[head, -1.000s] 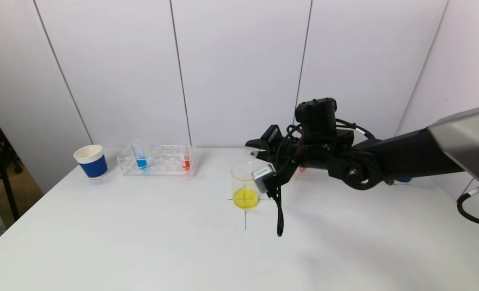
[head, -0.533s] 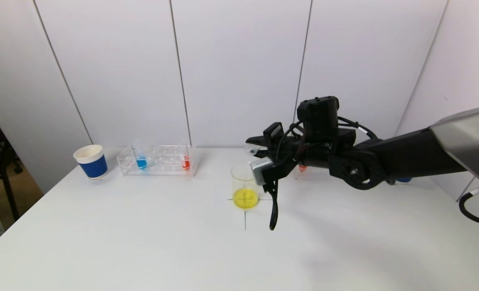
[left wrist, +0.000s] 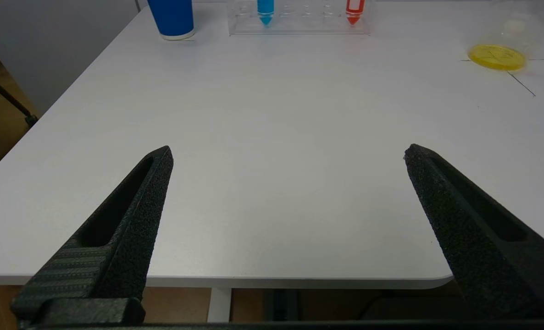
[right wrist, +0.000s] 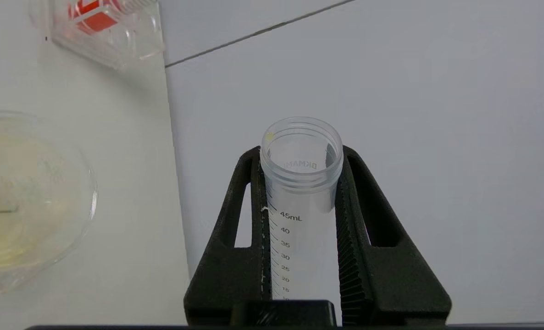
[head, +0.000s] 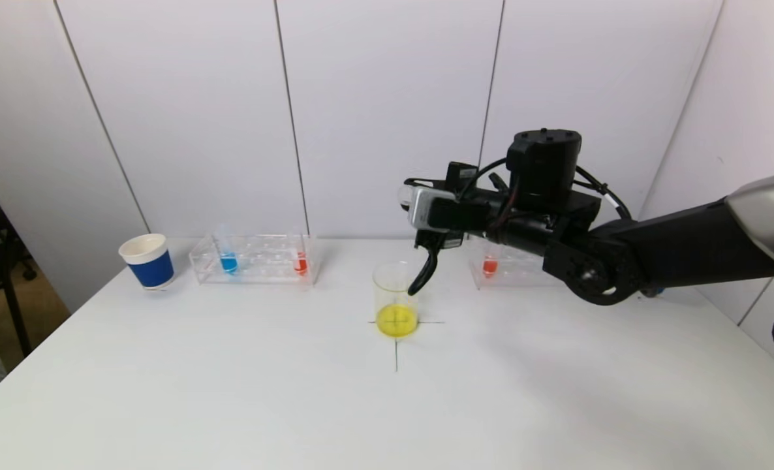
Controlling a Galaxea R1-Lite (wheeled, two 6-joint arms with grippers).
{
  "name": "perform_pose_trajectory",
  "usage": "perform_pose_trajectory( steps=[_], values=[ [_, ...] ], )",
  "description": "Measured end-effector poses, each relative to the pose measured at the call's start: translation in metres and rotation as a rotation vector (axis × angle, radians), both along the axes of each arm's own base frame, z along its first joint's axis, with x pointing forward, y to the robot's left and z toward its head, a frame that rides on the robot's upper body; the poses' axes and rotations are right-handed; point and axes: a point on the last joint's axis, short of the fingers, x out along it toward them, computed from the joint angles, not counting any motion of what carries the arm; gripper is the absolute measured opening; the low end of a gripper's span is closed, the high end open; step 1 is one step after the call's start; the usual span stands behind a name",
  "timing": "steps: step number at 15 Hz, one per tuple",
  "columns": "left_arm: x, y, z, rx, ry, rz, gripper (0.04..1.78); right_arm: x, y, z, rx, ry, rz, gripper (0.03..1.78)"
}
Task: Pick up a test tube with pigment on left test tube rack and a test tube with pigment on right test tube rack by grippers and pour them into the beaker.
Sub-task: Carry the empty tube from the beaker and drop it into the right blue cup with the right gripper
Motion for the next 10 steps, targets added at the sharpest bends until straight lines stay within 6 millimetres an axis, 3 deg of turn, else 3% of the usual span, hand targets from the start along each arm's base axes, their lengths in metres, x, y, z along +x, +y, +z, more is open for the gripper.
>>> perform_pose_trajectory(
  steps=[4,10],
  values=[
    [0.000,0.000,0.000,0.000,0.000,0.000,1.76,-0.002,-0.006,0.022,0.215,0.082,-0.102,0.46],
    [0.000,0.000,0.000,0.000,0.000,0.000,1.76,-0.003,-0.034,0.055,0.533,0.206,-0.271,0.46]
  ],
)
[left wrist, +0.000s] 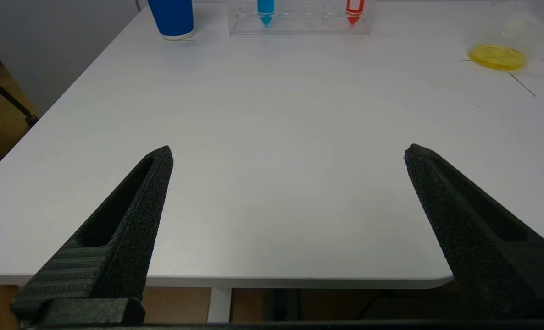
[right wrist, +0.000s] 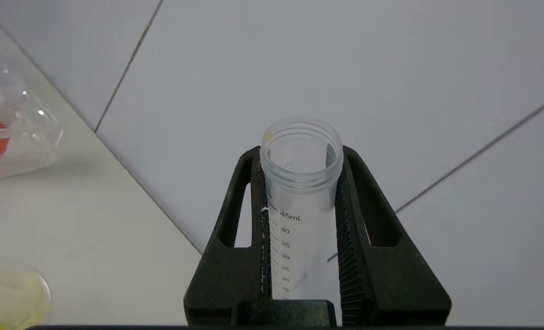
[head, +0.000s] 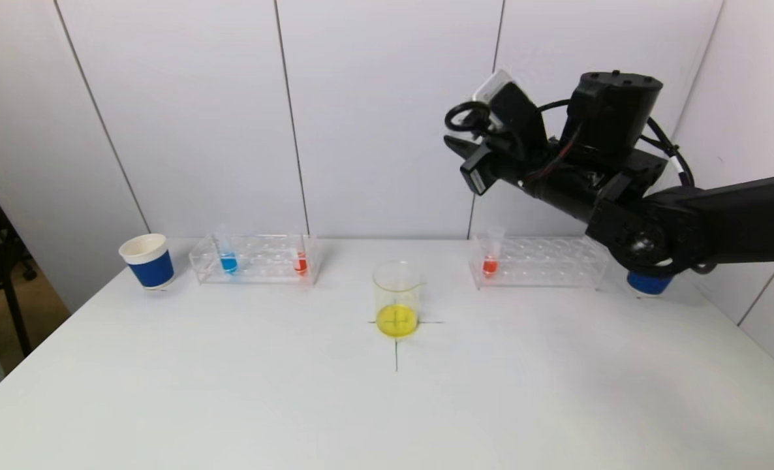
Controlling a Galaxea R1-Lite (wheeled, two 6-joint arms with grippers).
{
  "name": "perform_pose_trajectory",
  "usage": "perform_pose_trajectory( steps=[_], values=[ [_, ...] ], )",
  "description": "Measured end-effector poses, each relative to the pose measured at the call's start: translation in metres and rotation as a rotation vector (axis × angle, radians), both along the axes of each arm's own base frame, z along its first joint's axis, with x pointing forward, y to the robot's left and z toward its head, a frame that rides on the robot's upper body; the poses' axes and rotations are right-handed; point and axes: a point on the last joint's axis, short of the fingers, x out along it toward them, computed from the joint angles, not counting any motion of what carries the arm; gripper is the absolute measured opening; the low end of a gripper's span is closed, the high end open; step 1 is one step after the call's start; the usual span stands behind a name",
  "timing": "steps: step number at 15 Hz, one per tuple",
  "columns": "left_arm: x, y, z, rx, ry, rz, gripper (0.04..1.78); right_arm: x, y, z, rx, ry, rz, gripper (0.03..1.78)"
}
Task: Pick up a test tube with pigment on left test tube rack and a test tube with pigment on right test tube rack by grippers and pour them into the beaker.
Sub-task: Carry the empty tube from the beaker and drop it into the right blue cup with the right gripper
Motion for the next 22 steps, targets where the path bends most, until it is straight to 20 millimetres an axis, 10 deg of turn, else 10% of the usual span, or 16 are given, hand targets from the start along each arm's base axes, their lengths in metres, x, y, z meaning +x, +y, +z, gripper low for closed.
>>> perform_pose_trajectory(
  steps=[14,22],
  values=[
    [0.000,0.000,0.000,0.000,0.000,0.000,1.76,0.015,-0.084,0.030,0.422,0.263,-0.317,0.46],
    [0.000,0.000,0.000,-0.001,0.000,-0.001,1.76,0.027,-0.164,0.030,0.541,0.300,-0.529,0.46]
  ],
)
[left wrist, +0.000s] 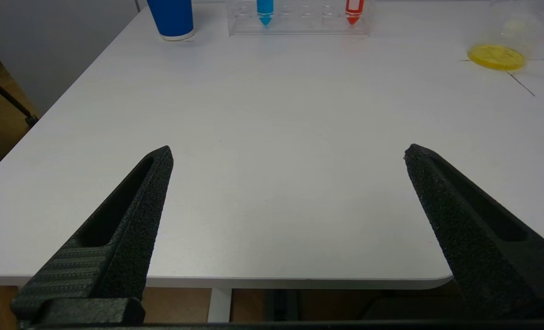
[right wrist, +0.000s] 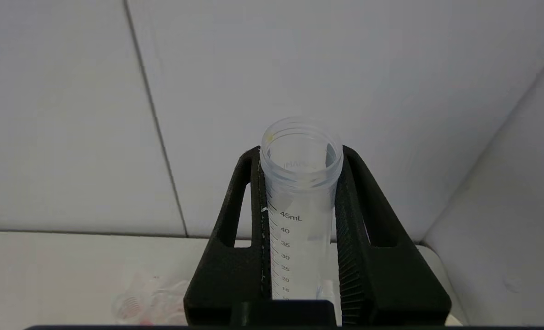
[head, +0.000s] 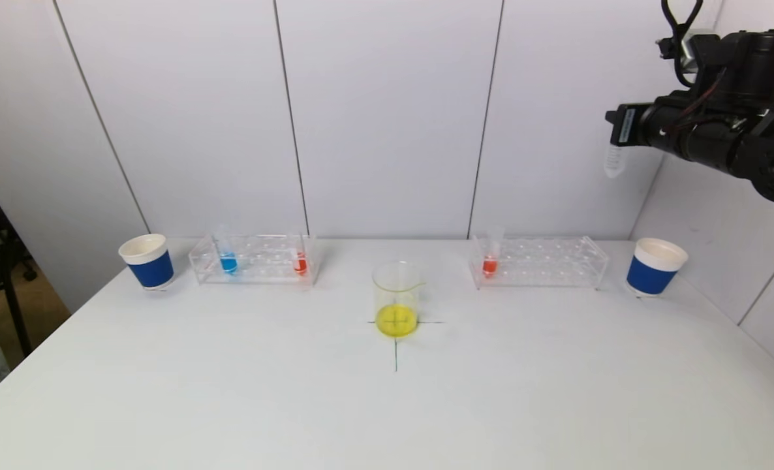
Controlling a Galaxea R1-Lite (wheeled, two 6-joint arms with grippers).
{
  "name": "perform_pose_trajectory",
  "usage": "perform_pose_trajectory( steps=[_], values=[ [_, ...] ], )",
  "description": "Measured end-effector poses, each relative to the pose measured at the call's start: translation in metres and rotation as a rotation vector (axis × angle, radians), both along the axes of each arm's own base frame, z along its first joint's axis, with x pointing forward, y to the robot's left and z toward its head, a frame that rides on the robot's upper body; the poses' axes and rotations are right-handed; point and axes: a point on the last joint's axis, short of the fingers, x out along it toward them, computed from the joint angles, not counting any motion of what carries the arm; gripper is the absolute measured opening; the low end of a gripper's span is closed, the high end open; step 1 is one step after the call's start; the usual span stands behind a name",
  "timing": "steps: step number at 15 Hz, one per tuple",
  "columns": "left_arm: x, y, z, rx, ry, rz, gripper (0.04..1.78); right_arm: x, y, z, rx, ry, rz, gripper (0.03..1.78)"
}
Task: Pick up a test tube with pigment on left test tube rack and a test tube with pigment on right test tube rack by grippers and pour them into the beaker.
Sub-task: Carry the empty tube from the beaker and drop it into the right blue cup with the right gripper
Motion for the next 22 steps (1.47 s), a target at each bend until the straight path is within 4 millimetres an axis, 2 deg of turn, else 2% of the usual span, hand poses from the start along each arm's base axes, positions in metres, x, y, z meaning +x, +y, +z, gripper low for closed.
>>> perform_pose_trajectory(
  steps=[4,11,17,22],
  values=[
    [0.000,0.000,0.000,0.000,0.000,0.000,1.76,0.007,-0.032,-0.008,0.027,0.018,-0.073,0.46],
    [0.000,0.000,0.000,0.000,0.000,0.000,1.76,0.018,-0.076,-0.025,0.043,0.049,-0.175,0.46],
    [0.000,0.000,0.000,0.000,0.000,0.000,1.76,0.019,-0.105,-0.044,0.050,0.090,-0.227,0.46],
    [0.000,0.000,0.000,0.001,0.000,0.000,1.76,0.019,-0.116,-0.065,0.055,0.113,-0.250,0.46]
  ],
)
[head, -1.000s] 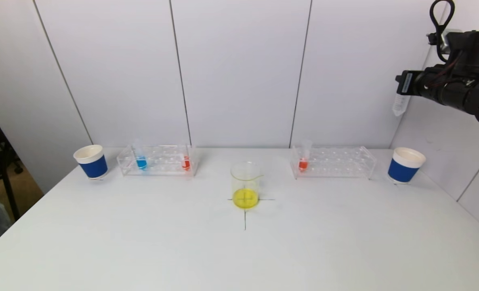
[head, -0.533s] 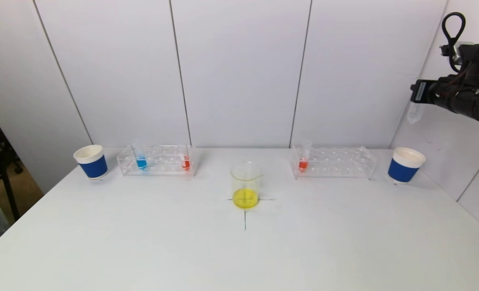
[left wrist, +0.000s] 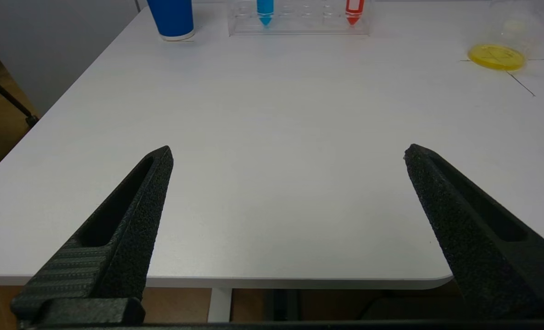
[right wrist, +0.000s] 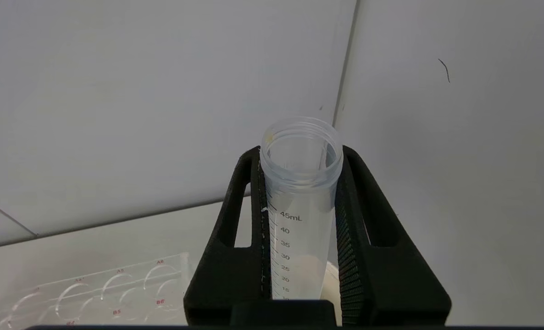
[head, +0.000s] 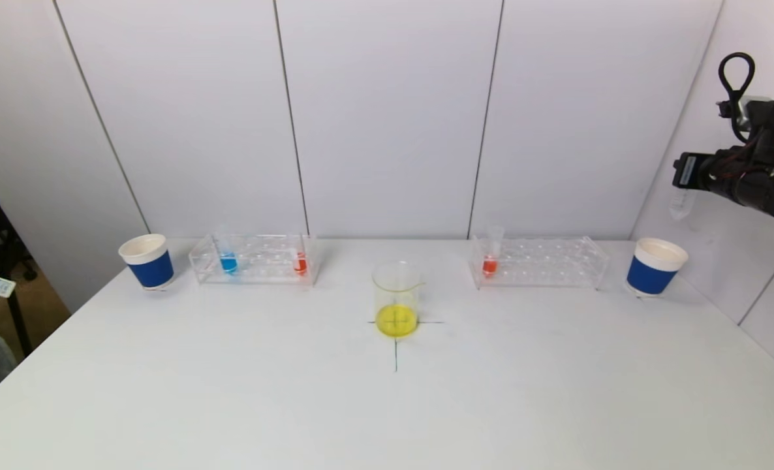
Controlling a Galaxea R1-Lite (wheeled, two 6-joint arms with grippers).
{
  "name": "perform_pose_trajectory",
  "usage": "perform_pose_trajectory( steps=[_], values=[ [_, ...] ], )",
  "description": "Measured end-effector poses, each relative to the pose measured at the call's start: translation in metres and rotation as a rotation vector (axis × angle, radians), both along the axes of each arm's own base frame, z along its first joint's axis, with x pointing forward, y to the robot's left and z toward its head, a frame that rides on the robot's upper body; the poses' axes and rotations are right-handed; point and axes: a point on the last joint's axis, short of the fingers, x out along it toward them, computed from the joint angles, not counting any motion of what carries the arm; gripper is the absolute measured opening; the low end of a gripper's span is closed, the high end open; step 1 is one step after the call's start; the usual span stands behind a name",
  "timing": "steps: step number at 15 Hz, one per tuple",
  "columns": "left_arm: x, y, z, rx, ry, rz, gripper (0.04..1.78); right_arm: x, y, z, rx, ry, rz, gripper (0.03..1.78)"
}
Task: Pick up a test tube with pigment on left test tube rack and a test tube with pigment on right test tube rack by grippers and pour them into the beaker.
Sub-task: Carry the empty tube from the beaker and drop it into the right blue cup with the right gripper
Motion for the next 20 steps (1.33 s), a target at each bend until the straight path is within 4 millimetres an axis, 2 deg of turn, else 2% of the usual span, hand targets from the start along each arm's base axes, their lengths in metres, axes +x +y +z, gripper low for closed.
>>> perform_pose_trajectory(
  steps=[12,20],
  values=[
    [0.000,0.000,0.000,0.000,0.000,0.000,1.76,0.011,-0.008,-0.054,0.012,0.040,-0.002,0.46],
    [0.000,0.000,0.000,0.000,0.000,0.000,1.76,0.010,-0.011,-0.078,0.014,0.048,-0.005,0.46]
  ],
)
